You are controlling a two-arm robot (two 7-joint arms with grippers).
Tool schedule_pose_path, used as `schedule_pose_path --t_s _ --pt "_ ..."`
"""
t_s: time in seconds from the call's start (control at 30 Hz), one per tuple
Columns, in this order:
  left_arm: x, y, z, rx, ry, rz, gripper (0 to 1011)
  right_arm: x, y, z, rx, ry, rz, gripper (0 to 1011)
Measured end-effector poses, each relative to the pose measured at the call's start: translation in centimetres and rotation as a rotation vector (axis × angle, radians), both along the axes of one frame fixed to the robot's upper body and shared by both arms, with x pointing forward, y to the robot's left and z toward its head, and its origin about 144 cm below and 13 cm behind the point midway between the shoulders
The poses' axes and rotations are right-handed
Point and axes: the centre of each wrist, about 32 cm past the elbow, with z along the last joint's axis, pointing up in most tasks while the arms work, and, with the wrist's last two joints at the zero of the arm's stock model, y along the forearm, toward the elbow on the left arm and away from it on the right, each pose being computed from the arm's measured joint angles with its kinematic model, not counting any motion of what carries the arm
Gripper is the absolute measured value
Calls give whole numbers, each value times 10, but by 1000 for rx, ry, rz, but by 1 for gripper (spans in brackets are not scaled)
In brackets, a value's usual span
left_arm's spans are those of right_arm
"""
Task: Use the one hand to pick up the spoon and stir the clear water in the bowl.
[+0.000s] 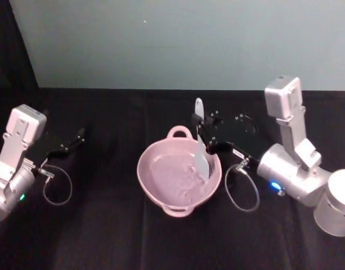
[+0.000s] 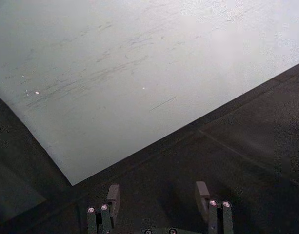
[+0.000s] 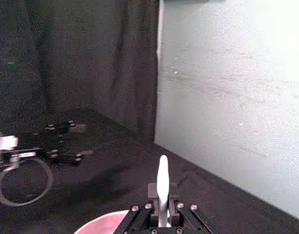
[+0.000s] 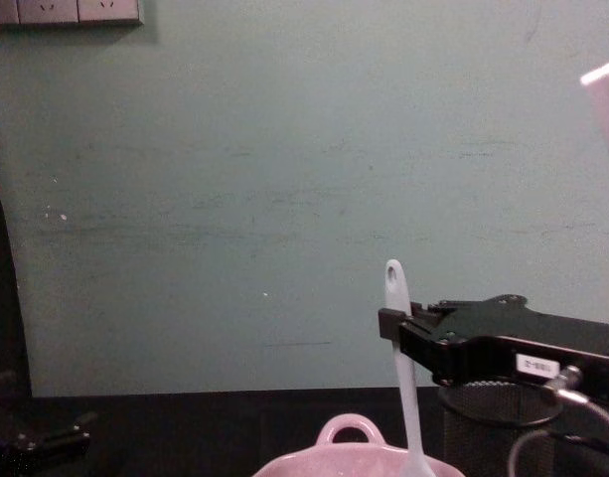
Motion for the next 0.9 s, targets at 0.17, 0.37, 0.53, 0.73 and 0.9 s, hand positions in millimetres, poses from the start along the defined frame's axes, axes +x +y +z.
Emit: schedule_pose_path --t_s 0.17,0.37,0.53,0.73,0.9 --pt "0 0 0 0 0 0 1011 -14 -7 4 24 52 45 123" --pt "0 0 0 0 0 0 1011 -23 -9 8 58 91 96 123" --pt "0 0 0 0 0 0 1011 -26 -3 8 80 116 139 123" --pt "0 0 0 0 0 0 1011 -20 10 3 104 130 174 123" --pt "0 0 0 0 0 0 1011 -11 22 -2 133 127 191 123"
